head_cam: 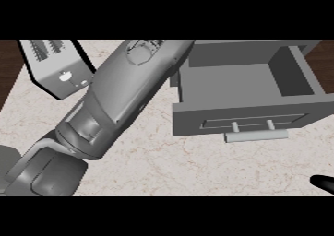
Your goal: Pick up the can, place it into the drawer and close the drawer
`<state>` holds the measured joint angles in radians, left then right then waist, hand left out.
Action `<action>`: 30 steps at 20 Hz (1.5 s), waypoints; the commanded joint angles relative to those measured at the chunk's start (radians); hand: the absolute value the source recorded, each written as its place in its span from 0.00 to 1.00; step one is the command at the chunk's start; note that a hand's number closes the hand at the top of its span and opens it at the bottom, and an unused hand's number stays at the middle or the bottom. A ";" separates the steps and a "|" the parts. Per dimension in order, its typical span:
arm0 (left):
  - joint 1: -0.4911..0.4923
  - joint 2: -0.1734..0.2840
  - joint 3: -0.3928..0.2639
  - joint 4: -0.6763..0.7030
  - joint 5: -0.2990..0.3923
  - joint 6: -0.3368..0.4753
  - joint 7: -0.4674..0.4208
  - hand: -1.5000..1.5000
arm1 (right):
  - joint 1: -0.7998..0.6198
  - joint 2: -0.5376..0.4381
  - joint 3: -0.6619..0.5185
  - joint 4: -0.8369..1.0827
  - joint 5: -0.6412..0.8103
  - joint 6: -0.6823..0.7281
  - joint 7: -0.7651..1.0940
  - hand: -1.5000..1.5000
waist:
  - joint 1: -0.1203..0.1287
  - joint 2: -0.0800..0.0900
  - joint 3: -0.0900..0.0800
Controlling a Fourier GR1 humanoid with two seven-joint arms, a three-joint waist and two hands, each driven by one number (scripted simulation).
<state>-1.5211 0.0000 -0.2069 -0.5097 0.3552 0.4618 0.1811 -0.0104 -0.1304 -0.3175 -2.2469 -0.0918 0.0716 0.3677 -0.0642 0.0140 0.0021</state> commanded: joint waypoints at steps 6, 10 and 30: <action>-0.047 0.000 -0.087 0.128 0.073 0.102 -0.070 1.00 | 0.006 0.008 0.039 -0.025 0.024 0.002 0.014 0.00 | -0.034 0.005 0.001; -0.091 0.000 -0.062 0.182 0.089 0.125 -0.095 0.00 | -0.027 0.006 0.030 0.005 0.021 -0.008 -0.002 0.00 | -0.029 0.011 0.001; -0.123 0.000 -0.055 0.206 0.249 0.188 -0.149 0.00 | -0.180 -0.193 0.193 0.129 0.409 0.070 -0.142 0.00 | -0.015 0.016 0.000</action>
<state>-1.6270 0.0001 -0.2850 -0.3101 0.5688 0.6456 0.0336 -0.1588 -0.2833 -0.1619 -2.1597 0.2178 0.1347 0.2530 -0.0900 0.0310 0.0025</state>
